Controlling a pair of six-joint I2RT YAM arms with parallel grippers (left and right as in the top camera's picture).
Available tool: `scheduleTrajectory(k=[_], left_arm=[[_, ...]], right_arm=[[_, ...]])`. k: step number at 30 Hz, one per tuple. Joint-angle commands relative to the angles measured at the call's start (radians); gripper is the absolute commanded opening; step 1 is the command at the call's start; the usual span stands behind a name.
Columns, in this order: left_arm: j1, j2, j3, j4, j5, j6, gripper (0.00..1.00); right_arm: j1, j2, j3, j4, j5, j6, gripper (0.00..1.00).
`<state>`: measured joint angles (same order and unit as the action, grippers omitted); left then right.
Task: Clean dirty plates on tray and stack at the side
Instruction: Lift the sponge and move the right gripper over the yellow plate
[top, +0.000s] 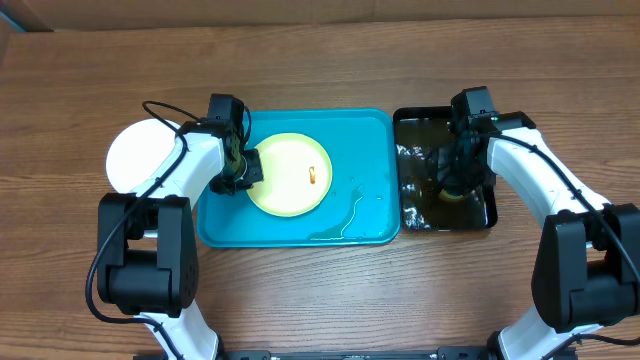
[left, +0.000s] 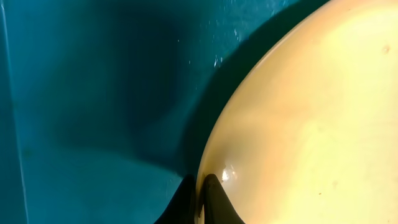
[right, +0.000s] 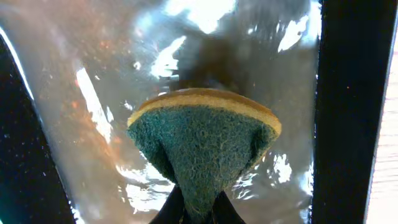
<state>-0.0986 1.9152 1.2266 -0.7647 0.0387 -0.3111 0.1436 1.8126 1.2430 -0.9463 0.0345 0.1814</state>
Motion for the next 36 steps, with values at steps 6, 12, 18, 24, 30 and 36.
scheduleTrajectory(k=[6,12,18,24,30,36], left_arm=[[-0.014,0.033,-0.011,-0.028,0.055,-0.009,0.33],[-0.006,0.033,-0.011,0.077,-0.033,-0.002,0.30],[-0.018,0.033,-0.011,0.034,0.044,-0.003,0.04],[-0.036,0.033,-0.011,-0.029,0.086,-0.003,0.05],[-0.036,0.033,-0.011,-0.034,0.110,-0.003,0.04],[-0.048,0.033,-0.011,-0.035,0.168,-0.004,0.04]], right_arm=[[-0.001,-0.056,0.080,-0.011,0.017,-0.029,0.04],[-0.001,-0.056,0.080,-0.014,0.017,-0.029,0.04],[-0.002,-0.056,0.080,-0.013,0.018,-0.029,0.04],[-0.002,-0.057,0.083,-0.011,0.043,-0.028,0.04],[-0.002,-0.057,0.101,-0.037,0.043,-0.029,0.04],[-0.002,-0.057,0.109,-0.085,-0.021,-0.062,0.04]])
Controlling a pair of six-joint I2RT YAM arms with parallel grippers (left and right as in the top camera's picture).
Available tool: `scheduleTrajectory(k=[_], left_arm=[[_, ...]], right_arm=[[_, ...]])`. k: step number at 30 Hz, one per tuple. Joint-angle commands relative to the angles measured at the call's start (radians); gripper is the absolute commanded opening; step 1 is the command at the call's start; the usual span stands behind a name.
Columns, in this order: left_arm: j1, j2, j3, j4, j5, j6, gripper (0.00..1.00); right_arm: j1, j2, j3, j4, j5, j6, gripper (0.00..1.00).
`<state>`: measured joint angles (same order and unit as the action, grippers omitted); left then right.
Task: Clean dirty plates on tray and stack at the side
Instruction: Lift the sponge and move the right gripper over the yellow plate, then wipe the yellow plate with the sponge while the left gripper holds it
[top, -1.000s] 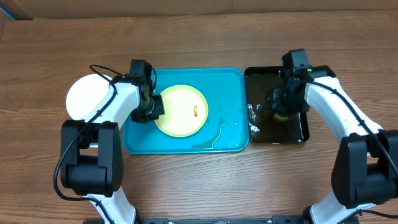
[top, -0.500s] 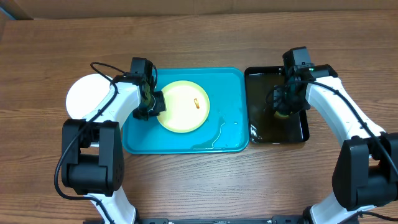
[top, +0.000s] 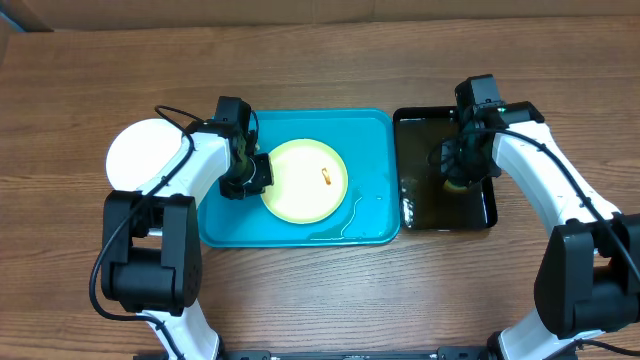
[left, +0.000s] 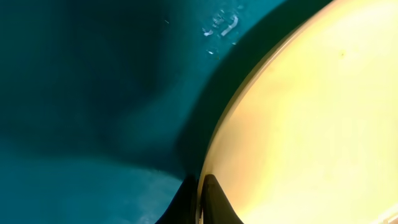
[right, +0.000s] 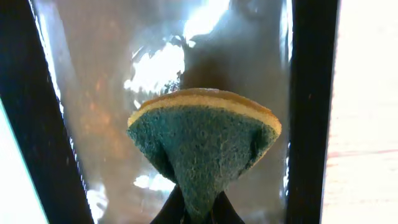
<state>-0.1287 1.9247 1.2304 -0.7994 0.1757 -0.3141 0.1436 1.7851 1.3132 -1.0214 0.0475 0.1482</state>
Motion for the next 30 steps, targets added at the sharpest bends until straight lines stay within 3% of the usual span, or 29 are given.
scheduleTrajectory(k=[1,6,12,15,25,30], left_arm=[[-0.021,0.024,-0.015,0.007,0.032,-0.002,0.04],[-0.025,0.024,-0.015,0.018,0.032,-0.008,0.04],[-0.025,0.024,-0.015,0.027,0.034,-0.008,0.04],[-0.029,0.024,-0.015,0.035,0.037,-0.028,0.04],[-0.030,0.024,-0.015,0.045,0.062,-0.053,0.04],[-0.030,0.024,-0.015,0.041,0.062,-0.053,0.04]], right_arm=[[-0.002,-0.029,0.040,-0.007,-0.033,-0.029,0.04],[0.000,-0.029,0.091,-0.023,-0.060,-0.029,0.04],[0.042,-0.029,0.189,-0.023,-0.328,-0.029,0.04],[0.115,-0.025,0.190,0.010,-0.360,-0.029,0.04],[0.435,0.068,0.183,0.139,-0.001,0.046,0.04],[0.515,0.148,0.183,0.212,0.192,0.066,0.04]])
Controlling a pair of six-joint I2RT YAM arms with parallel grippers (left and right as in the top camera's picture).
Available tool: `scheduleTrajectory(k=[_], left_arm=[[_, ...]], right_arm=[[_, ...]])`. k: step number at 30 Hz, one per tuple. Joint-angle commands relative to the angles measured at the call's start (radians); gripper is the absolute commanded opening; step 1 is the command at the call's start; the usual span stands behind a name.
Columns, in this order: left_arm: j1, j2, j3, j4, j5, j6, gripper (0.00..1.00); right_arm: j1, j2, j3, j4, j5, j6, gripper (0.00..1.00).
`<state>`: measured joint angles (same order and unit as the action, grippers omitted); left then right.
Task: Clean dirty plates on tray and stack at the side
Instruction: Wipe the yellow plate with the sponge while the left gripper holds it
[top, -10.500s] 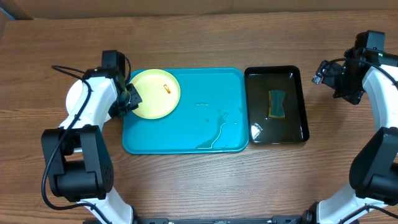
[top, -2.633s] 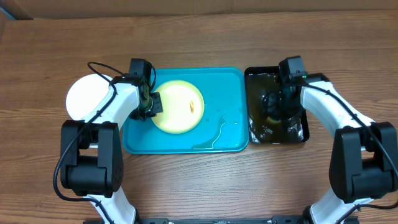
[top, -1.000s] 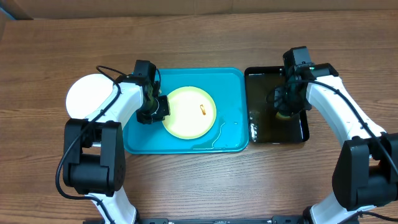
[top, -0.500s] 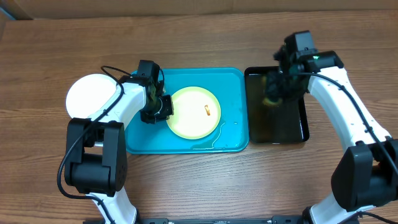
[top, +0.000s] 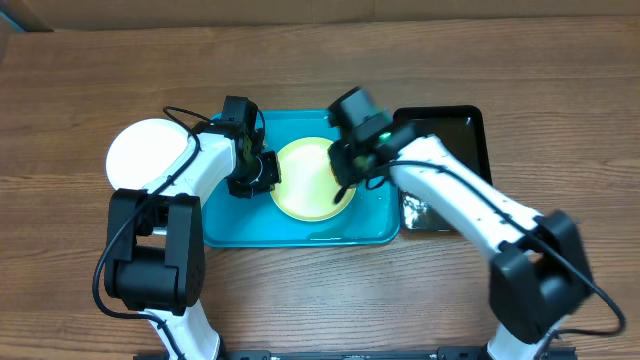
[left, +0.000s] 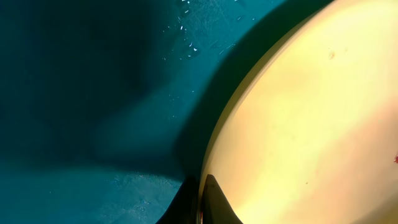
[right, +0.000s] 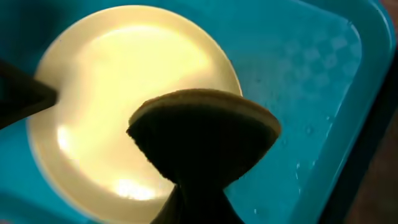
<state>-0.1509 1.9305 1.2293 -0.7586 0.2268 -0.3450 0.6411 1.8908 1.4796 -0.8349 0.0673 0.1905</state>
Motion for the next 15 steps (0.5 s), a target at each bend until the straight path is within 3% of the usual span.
scheduleTrajectory(k=[1,7,15], left_arm=[[-0.008,0.018,-0.014,0.000,0.011,-0.022,0.04],[-0.008,0.018,-0.014,-0.004,0.011,-0.021,0.04],[-0.008,0.018,-0.014,-0.004,0.011,-0.022,0.04]], right_arm=[[0.026,0.060,0.017,0.041,0.187,0.024,0.04],[0.034,0.151,0.017,0.090,0.250,0.023,0.04],[0.034,0.240,0.016,0.127,0.151,0.024,0.04]])
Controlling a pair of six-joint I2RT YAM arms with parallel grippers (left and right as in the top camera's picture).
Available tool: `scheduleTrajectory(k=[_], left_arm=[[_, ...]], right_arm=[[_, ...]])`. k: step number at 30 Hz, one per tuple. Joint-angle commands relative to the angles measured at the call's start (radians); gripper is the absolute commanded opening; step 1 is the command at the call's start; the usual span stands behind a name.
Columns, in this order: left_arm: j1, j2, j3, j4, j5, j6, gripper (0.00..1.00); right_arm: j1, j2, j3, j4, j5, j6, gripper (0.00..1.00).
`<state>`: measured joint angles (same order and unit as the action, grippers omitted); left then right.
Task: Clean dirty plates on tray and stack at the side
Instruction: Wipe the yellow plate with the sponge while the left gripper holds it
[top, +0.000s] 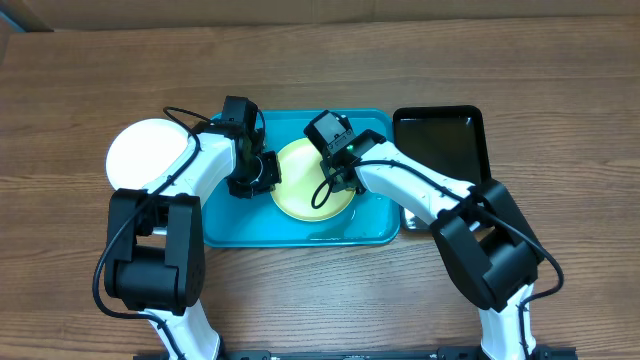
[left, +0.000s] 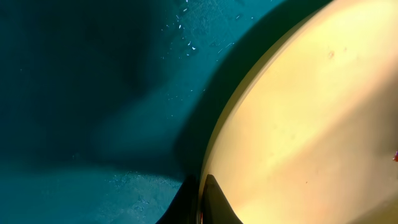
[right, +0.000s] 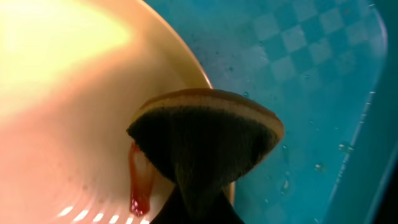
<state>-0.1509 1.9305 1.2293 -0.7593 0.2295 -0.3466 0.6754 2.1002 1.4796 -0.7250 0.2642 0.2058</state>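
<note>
A pale yellow plate (top: 300, 190) lies in the teal tray (top: 230, 225). My left gripper (left: 200, 200) is shut on the plate's left rim (left: 214, 155). My right gripper (right: 198, 214) is shut on a folded green-and-yellow sponge (right: 205, 140), held low over the plate's right part, next to a red sauce smear (right: 140, 183). In the overhead view the right gripper (top: 330, 178) sits above the plate's centre-right. A clean white plate (top: 140, 155) rests on the table left of the tray.
A black water basin (top: 442, 140) stands right of the tray. Water drops and a puddle (top: 345, 228) lie in the tray's right front corner. Bare wooden table (top: 320, 300) surrounds everything.
My right gripper with the sponge has come lower and closer over the yellow plate, so the red smear now shows beside the sponge. The left gripper and the plate have not moved.
My right gripper first held the sponge in the black basin's water while the left gripper held the yellow plate's rim. The plate then lay a little further right in the tray. The sponge then appeared above the plate, and now close over its smear.
</note>
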Motion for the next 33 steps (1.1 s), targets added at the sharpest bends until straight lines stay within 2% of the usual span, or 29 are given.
scheduleTrajectory(k=[1,6,18,26,30,33], left_arm=[[-0.008,0.018,-0.014,-0.003,0.008,-0.020,0.04],[-0.008,0.018,-0.014,-0.002,0.008,-0.020,0.04],[-0.008,0.018,-0.014,0.004,0.008,-0.019,0.04],[-0.008,0.018,-0.014,0.004,0.008,-0.019,0.04],[-0.008,0.018,-0.014,0.004,0.008,-0.019,0.05],[-0.008,0.018,-0.014,0.004,0.007,-0.019,0.05]], right_arm=[[0.000,0.039,0.016,0.026,-0.070,0.009,0.04],[0.000,0.070,0.016,0.043,-0.128,0.084,0.04],[0.000,0.132,0.014,0.032,-0.286,0.098,0.04],[-0.024,0.084,0.043,0.020,-0.516,0.078,0.04],[-0.077,0.013,0.117,-0.031,-0.763,-0.007,0.04],[-0.134,-0.051,0.180,-0.096,-0.863,-0.027,0.04]])
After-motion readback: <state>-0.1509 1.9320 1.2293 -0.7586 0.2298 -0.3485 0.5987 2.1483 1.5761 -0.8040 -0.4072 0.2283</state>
